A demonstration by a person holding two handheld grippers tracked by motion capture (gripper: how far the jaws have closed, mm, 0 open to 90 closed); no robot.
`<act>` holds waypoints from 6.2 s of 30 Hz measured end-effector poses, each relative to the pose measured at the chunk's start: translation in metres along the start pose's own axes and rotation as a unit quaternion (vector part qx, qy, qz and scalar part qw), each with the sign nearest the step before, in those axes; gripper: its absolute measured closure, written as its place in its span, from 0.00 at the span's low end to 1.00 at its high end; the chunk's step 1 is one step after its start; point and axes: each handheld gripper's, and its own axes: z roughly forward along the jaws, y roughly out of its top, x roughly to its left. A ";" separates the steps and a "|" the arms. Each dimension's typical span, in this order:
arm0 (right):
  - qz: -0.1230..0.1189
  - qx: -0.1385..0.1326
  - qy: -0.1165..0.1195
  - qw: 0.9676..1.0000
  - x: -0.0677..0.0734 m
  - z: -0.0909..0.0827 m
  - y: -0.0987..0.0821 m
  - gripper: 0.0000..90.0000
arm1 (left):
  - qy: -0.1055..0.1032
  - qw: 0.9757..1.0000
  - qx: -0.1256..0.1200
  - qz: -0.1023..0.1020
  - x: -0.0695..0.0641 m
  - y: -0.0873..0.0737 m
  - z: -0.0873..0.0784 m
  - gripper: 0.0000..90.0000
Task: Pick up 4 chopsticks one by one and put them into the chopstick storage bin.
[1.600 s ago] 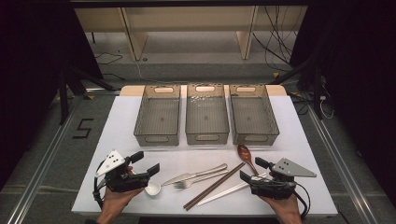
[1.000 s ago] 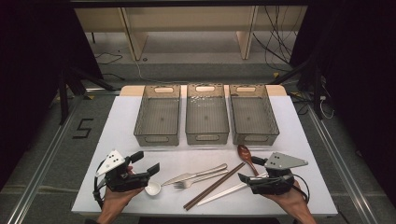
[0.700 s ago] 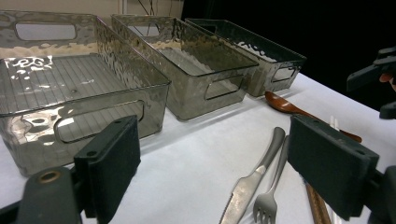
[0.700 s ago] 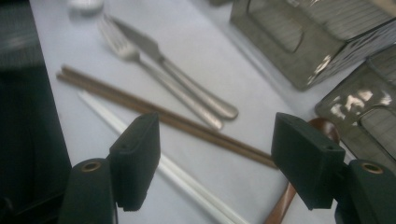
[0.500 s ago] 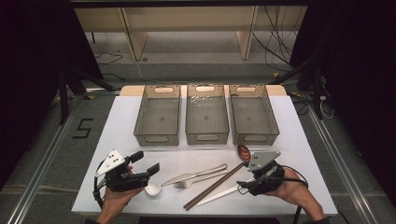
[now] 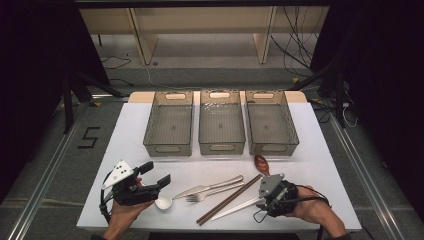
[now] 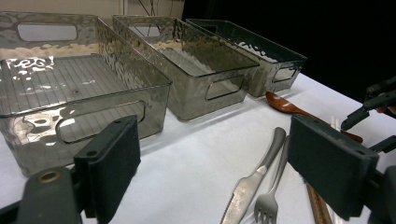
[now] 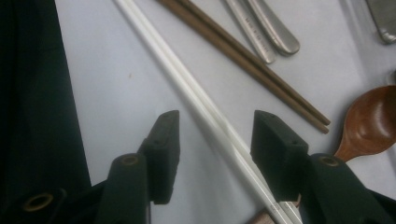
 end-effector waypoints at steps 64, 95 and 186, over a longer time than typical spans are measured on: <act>-0.154 0.082 0.053 0.983 0.013 0.015 0.001 0.94 | 0.004 1.000 0.001 0.000 0.000 0.000 0.000 0.19; -0.068 -0.002 0.034 0.997 -0.002 -0.010 0.009 0.94 | 0.005 1.000 -0.001 -0.002 0.000 0.000 0.000 0.19; 0.267 -0.207 0.014 0.941 -0.134 0.048 0.231 0.94 | 0.003 1.000 -0.010 -0.008 0.003 0.001 -0.004 0.19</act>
